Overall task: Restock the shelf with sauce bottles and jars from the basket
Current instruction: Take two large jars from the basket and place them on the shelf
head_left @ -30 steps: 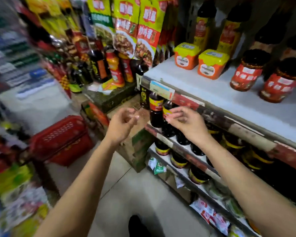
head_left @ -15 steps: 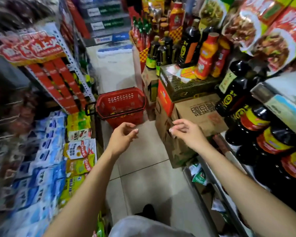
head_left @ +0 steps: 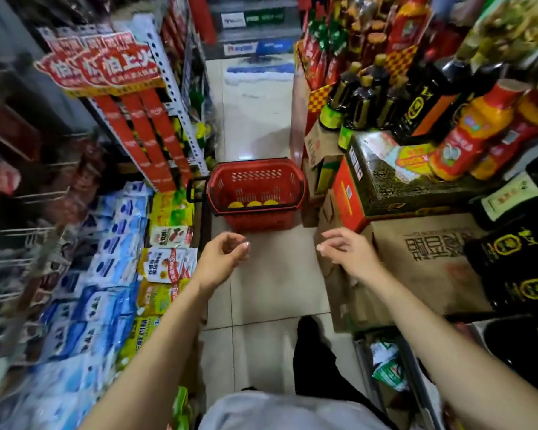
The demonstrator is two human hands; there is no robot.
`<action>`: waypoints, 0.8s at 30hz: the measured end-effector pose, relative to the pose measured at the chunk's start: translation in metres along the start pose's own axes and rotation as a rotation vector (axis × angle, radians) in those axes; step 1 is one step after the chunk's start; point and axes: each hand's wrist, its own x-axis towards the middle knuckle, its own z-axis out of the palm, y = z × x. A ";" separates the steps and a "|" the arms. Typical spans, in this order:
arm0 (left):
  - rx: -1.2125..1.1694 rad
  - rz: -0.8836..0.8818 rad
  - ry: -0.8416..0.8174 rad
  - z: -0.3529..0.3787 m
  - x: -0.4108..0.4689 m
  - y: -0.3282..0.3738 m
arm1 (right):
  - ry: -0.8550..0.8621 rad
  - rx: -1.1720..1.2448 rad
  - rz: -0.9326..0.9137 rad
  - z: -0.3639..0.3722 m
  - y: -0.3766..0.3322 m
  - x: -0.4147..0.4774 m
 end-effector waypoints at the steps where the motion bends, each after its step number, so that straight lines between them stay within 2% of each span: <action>1: 0.015 -0.001 0.001 0.001 0.009 0.002 | -0.002 0.004 0.001 -0.003 0.000 0.013; 12: 0.025 -0.069 0.117 0.010 0.150 0.047 | -0.184 -0.031 0.065 -0.013 -0.026 0.182; 19: -0.008 -0.204 0.148 -0.011 0.223 0.037 | -0.248 -0.049 0.112 0.009 -0.042 0.267; 24: -0.026 -0.274 0.096 -0.035 0.304 0.023 | -0.241 -0.060 0.175 0.038 -0.047 0.334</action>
